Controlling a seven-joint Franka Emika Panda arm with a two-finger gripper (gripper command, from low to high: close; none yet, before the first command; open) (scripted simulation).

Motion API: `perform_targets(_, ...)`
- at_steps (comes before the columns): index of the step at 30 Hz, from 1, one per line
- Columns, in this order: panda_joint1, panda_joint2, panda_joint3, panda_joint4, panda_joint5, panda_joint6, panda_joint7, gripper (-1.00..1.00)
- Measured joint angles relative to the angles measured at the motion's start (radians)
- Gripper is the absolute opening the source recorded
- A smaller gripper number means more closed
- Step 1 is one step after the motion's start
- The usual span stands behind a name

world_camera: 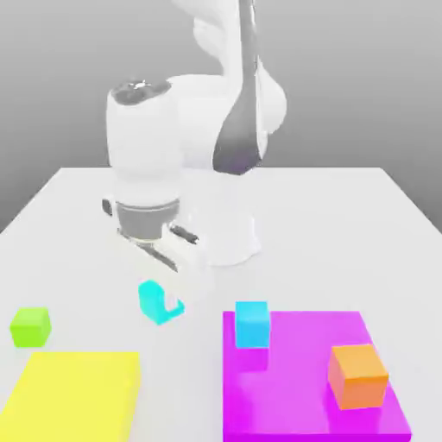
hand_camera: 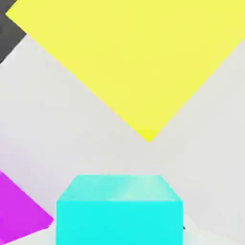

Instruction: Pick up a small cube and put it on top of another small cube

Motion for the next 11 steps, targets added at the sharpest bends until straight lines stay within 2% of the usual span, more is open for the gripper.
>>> perform_targets(3, 0.073, -0.068, 0.079, 0.007, 0.028, -0.075, 0.077, -1.0)
perform_targets(7, 0.074, 0.039, 0.107, -0.018, 0.007, 0.055, 0.112, -1.0)
perform_targets(8, 0.073, 0.069, 0.11, -0.024, 0.001, 0.091, 0.117, 1.0)
perform_targets(11, 0.073, 0.069, 0.11, -0.024, 0.002, 0.091, 0.117, 1.0)
